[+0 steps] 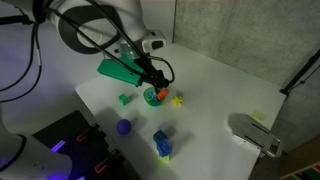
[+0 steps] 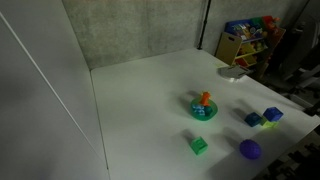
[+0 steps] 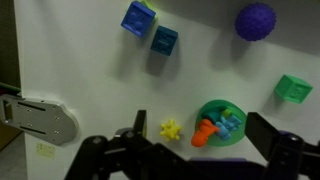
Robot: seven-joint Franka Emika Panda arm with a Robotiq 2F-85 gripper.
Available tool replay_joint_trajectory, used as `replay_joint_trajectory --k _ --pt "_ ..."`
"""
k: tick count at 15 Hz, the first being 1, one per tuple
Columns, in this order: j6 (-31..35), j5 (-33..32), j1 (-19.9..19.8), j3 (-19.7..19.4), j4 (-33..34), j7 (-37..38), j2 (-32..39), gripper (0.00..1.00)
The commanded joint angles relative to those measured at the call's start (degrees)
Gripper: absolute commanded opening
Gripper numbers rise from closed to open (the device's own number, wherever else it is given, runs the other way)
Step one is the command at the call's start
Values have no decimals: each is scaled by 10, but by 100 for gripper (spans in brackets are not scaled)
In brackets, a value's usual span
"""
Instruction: Remove the orange object from the bowl
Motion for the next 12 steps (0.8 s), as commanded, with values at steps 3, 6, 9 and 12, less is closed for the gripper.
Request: replay_joint_trajectory --k 3,6,9,12 --pt "-2 53 33 33 50 44 79 100" --pt "27 87 49 49 60 58 130 100" --pt "64 124 60 66 68 74 185 100" --pt "103 164 65 82 76 74 235 100"
